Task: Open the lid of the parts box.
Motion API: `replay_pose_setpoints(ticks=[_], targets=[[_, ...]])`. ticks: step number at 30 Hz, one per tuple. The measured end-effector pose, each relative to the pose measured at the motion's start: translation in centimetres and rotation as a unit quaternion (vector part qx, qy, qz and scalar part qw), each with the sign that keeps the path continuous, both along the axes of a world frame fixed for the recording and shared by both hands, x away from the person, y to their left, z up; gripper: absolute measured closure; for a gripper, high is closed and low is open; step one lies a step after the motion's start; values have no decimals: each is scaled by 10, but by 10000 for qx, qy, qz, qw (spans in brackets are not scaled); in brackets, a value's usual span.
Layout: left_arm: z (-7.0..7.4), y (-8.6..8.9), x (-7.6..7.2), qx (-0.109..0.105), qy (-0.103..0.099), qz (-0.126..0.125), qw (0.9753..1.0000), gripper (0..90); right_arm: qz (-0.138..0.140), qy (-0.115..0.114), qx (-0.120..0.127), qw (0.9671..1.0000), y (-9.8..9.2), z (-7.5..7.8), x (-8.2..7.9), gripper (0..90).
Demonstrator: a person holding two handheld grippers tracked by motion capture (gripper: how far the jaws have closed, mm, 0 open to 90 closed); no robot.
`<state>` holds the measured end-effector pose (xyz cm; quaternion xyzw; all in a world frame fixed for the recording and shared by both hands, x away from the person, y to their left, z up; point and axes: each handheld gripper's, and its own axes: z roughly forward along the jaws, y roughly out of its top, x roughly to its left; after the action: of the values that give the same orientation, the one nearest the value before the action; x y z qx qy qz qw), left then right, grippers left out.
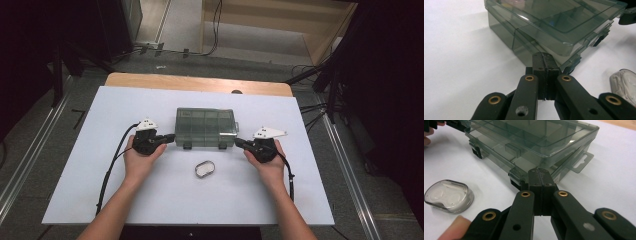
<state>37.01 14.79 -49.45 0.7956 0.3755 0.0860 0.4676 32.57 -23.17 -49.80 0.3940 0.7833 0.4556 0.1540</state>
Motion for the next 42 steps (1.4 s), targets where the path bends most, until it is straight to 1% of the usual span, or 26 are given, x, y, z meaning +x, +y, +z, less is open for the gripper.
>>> replay_pose_setpoints(ticks=[4, 5, 7, 9, 12, 15, 19, 23, 25, 28, 30, 32, 34, 36, 37, 38, 39, 40, 42], targets=[[5, -2, -1, -48, -105, -27, 9999, 894, -1, -74, 17, 10000, 0, 6, 1, 883], [7, -3, -1, -108, -116, -28, 9999, 894, -6, -93, 23, 10000, 0, 7, 1, 883], [10, -4, -1, -181, -190, -61, 9996, 894, 0, -134, 22, 9999, 0, 11, 2, 883], [13, -6, -1, -200, -281, -79, 9994, 894, -20, -162, 65, 9998, 0, 14, 3, 883], [17, -7, 1, -295, -335, -66, 9990, 894, -23, -217, 94, 9997, 1, 18, 5, 883], [21, -9, 4, -339, -369, -65, 9987, 894, -51, -235, 129, 9996, 1, 23, 7, 883], [27, -10, 8, -418, -422, -49, 9982, 894, -46, -322, 171, 9993, 2, 28, 10, 883], [31, -12, 12, -454, -446, -42, 9980, 894, -83, -412, 327, 9986, -2, 33, 10, 880], [32, -14, 14, -448, -467, -45, 9979, 894, -90, -450, 413, 9981, -4, 34, 10, 817], [34, -16, 16, -487, -488, -56, 9976, 894, -78, -579, 452, 9973, -7, 37, 9, 743], [34, -18, 18, -502, -491, -64, 9975, 894, -168, -661, 450, 9967, -8, 38, 10, 649], [35, -19, 19, -515, -499, -53, 9974, 894, -298, -695, 474, 9960, -10, 39, 11, 553], [36, -20, 21, -531, -507, -41, 9973, 894, -444, -761, 475, 9950, -11, 40, 12, 487], [39, -20, 22, -521, -523, -41, 9973, 894, -557, -734, 497, 9945, -12, 40, 15, 390], [39, -20, 23, -526, -528, -38, 9972, 894, -618, -761, 495, 9939, -13, 41, 16, 358], [40, -20, 24, -534, -537, -38, 9971, 894, -664, -736, 525, 9937, -13, 41, 17, 327], [42, -20, 25, -529, -553, -29, 9971, 893, -738, -699, 644, 9927, -15, 41, 21, 231], [43, -21, 26, -547, -553, -24, 9970, 893, -738, -699, 644, 9927, -15, 41, 21, 231], [44, -21, 27, -563, -582, -7, 9967, 894, -768, -652, 787, 9918, -16, 41, 25, 91]])
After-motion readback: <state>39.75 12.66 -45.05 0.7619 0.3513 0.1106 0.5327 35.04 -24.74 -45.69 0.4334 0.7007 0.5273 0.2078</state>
